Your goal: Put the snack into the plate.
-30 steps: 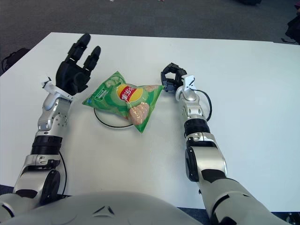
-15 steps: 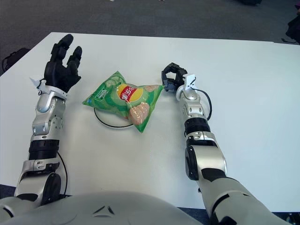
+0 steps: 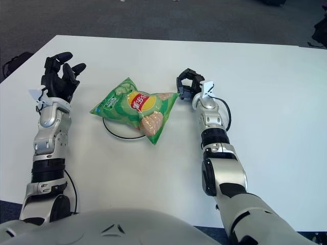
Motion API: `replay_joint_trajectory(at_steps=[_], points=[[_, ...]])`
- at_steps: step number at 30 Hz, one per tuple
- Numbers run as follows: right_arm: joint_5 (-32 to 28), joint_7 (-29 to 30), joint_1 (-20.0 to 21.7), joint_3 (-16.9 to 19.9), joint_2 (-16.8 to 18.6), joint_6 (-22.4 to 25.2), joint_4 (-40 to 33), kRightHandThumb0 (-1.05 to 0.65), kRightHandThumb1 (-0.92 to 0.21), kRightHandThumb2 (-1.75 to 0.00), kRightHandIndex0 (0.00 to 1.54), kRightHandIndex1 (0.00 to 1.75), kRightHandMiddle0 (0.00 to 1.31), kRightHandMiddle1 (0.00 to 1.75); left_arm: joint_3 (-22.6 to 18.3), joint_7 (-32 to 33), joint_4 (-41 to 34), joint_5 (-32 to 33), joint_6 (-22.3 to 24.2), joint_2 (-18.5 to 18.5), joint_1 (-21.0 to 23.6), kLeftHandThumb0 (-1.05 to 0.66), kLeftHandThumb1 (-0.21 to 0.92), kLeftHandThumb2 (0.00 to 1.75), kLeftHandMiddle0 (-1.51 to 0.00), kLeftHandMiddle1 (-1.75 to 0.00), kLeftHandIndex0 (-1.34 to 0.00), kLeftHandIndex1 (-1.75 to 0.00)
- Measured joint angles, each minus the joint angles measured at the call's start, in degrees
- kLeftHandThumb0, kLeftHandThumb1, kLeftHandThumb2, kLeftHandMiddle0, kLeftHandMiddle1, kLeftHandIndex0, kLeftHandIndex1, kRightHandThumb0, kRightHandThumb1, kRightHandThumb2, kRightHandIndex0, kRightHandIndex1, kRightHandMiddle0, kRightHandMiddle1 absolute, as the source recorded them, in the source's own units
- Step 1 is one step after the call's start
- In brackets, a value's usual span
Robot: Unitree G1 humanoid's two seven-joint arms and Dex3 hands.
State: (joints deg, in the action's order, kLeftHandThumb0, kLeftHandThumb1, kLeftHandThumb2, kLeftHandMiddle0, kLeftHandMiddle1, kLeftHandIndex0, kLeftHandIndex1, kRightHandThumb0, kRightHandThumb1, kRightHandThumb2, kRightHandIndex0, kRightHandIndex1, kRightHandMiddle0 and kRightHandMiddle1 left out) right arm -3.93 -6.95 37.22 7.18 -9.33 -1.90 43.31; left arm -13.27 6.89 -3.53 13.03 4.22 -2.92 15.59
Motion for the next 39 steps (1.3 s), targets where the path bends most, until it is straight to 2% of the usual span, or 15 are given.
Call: replay_joint_trajectory(at_steps=[7,15,23,29,39], points=[[0.0,-0.2,0.0,0.0,0.0,-0.3,0.1,-0.47,-0.34,-1.28,1.27,1.75,0.59,1.75,-0.7,0.2,3.5,0.0,1.0,0.1,0.0,-0.41,0.56,1.00,-0.73,-1.74,-0.42,-1.75],[0.3,0.2,0.0,-0.6,0.0,-1.0,0.3,-0.47,-0.35,-1.28,1.26,1.75,0.59,1.75,-1.2,0.2,6.0,0.0,5.1,0.0,0.2,-0.42,0.53,1.05,-0.84,-1.75,-0.45,-1.75],[0.5,0.6,-0.3,-1.2,0.0,-1.2,-0.1,-0.47,-0.36,-1.26,1.24,1.75,0.58,1.75,-0.5,0.2,10.4,-2.2,5.2,-0.7,1.0,-0.43,0.50,1.08,-0.95,-1.75,-0.47,-1.75],[0.5,0.7,-0.8,-1.4,0.0,-1.7,-0.6,-0.46,-0.39,-1.23,1.23,1.75,0.56,1.75,0.3,-0.2,14.1,-3.6,3.0,-1.1,1.3,-0.43,0.50,1.09,-1.02,-1.75,-0.47,-1.75],[0.5,0.6,-1.9,-1.7,0.2,-3.0,-1.5,-0.46,-0.37,-1.25,1.23,1.75,0.57,1.75,1.0,-2.5,21.7,-5.0,-5.4,-1.6,3.5,-0.43,0.50,1.09,-1.12,-1.75,-0.47,-1.75]])
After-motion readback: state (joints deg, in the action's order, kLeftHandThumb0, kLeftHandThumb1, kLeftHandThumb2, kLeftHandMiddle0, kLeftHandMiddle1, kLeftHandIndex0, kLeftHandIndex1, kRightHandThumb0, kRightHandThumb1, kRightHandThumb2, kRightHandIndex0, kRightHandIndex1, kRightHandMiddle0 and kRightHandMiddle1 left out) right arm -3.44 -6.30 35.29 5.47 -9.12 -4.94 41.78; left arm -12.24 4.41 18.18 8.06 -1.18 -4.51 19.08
